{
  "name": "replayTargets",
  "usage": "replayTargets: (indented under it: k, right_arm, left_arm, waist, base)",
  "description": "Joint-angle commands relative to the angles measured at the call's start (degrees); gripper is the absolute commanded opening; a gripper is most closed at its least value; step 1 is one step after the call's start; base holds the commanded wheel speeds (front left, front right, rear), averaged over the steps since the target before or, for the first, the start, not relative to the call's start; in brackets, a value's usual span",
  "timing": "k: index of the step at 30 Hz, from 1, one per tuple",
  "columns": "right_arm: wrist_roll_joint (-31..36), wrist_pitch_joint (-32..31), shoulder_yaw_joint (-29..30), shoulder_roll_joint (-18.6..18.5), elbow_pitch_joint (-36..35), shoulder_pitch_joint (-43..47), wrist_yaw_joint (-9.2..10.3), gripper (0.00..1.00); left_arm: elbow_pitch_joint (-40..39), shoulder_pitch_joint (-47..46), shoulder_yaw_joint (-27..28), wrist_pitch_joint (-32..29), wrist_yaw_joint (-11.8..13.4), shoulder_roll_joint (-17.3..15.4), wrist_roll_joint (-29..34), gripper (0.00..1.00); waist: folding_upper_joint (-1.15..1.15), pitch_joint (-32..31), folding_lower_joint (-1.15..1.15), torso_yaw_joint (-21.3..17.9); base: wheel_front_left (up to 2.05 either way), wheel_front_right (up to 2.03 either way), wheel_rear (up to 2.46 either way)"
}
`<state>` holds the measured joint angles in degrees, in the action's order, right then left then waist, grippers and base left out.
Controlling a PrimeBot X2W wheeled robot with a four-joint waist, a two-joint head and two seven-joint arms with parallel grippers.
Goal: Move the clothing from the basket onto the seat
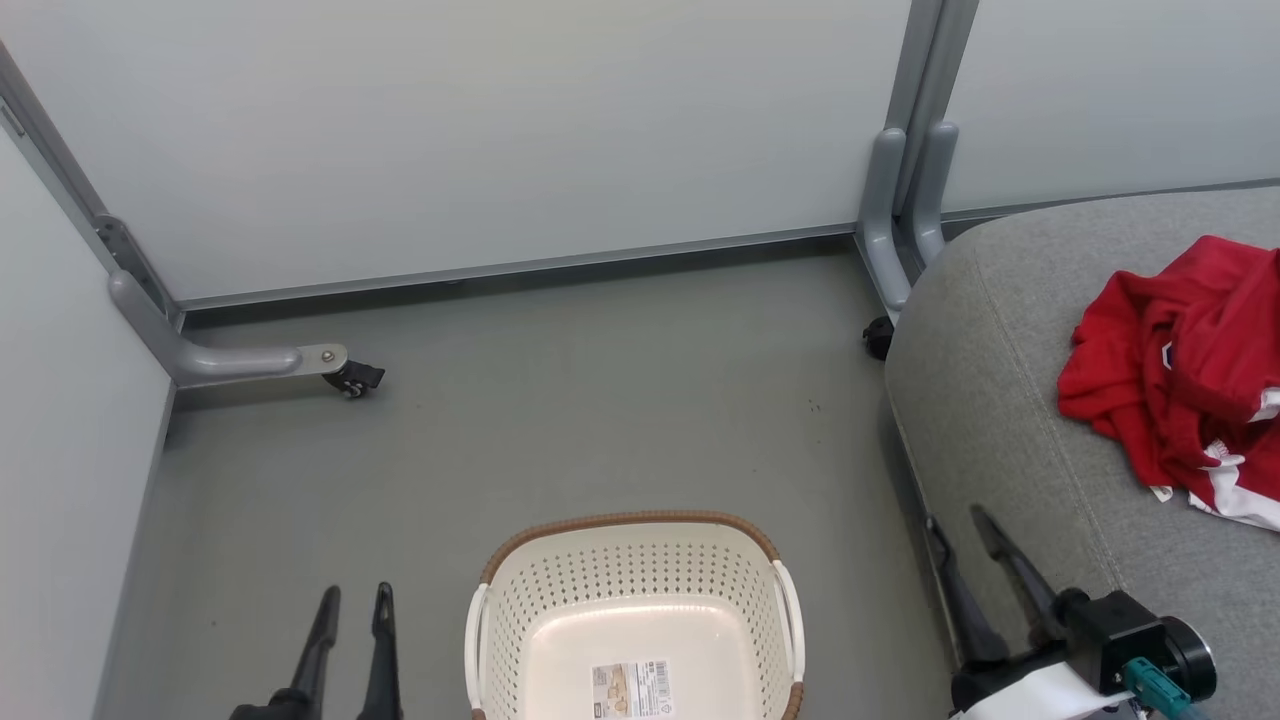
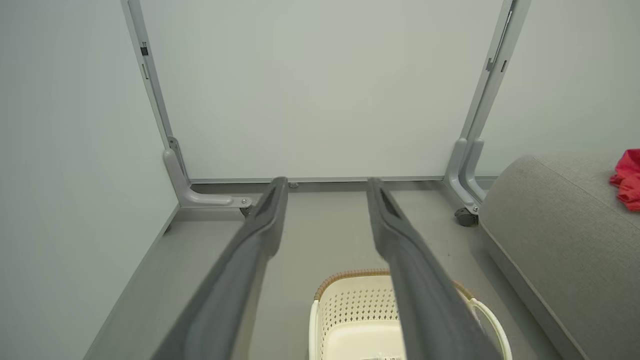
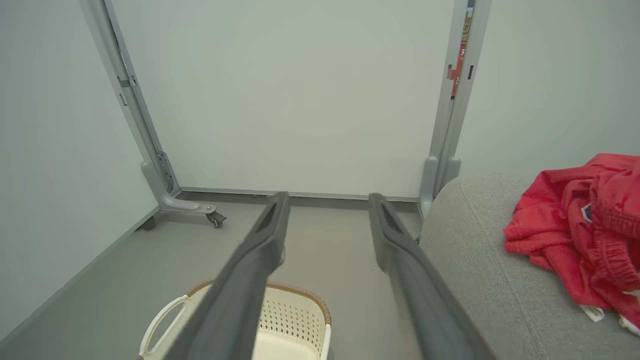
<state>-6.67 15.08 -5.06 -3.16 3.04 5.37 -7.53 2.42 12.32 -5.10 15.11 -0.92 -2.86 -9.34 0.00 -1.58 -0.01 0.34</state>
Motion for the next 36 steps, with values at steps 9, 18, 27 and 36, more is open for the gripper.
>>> replayTargets:
  k: [9,18,27,36]
  right_arm:
    - [-7.96,-1.35,0.26,-0.24,1.77,-0.66,0.00,0.00]
    - [-18.13,-3.23,0.90,-0.78,2.97,-2.20,0.01,0.00]
    - [-27.35,-5.04,1.61,-1.15,3.96,-3.47,0.01,0.00]
    - [-35.63,-6.78,2.37,-1.41,4.83,-4.60,0.02,0.00]
  left_arm:
    - [1.72,-1.35,0.23,-1.35,-0.41,-0.41,-7.88,0.00]
    - [3.16,-3.65,0.88,-3.25,-1.24,-0.96,-17.71,0.00]
    - [4.43,-5.70,1.57,-5.07,-1.99,-1.37,-26.68,0.00]
    - [5.39,-7.53,2.33,-6.79,-2.65,-1.66,-34.68,0.00]
  waist:
    - [0.00,0.10,0.01,-0.02]
    - [0.00,0.22,0.01,-0.04]
    - [0.00,0.34,0.01,-0.07]
    - [0.00,0.47,0.01,-0.09]
  base:
    - [0.00,0.00,0.00]
    - [0.00,0.00,0.00]
    - [0.00,0.00,0.00]
    - [0.00,0.00,0.00]
